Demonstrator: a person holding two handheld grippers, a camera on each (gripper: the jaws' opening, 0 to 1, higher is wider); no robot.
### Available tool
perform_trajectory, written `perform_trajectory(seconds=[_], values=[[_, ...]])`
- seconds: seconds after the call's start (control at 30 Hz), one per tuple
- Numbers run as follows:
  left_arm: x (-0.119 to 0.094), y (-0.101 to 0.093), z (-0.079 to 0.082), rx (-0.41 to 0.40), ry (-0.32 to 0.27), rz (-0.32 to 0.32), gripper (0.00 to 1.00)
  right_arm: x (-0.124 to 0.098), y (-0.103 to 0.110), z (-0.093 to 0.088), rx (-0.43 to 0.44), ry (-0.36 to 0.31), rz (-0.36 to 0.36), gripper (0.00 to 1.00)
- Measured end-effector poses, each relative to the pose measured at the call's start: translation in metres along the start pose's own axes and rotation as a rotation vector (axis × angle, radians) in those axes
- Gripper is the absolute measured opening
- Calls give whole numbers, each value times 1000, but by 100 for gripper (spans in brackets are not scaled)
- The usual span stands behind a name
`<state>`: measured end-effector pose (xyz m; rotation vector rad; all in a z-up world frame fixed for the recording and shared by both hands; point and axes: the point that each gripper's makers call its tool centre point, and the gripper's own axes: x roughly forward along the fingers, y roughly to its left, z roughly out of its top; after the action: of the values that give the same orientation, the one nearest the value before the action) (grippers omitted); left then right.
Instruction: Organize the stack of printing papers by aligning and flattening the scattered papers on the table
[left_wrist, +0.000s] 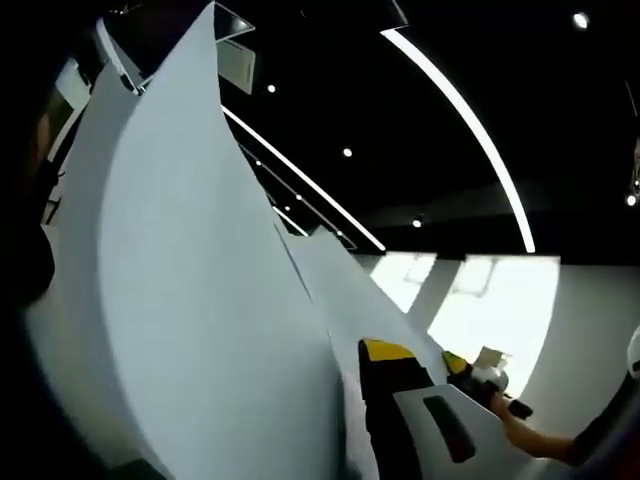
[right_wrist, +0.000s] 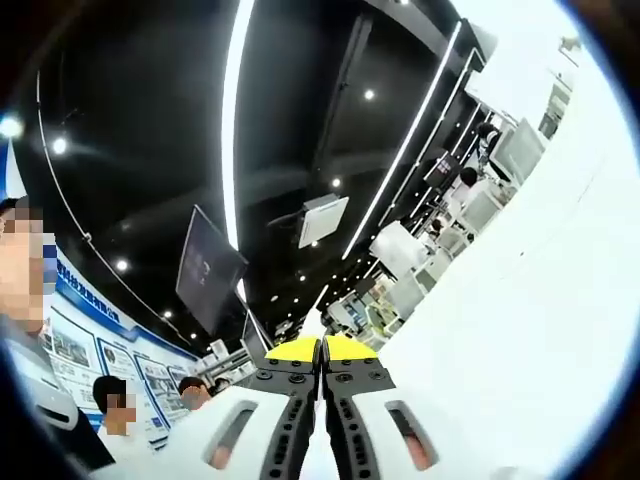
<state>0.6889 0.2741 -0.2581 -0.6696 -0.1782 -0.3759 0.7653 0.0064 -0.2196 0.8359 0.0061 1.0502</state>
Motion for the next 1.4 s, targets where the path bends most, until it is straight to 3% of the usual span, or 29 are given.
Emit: perform_trajectory(seconds=[1.4], values=[[0, -6, 0, 12, -9, -21, 26, -2, 0, 1, 5, -7, -4, 0]])
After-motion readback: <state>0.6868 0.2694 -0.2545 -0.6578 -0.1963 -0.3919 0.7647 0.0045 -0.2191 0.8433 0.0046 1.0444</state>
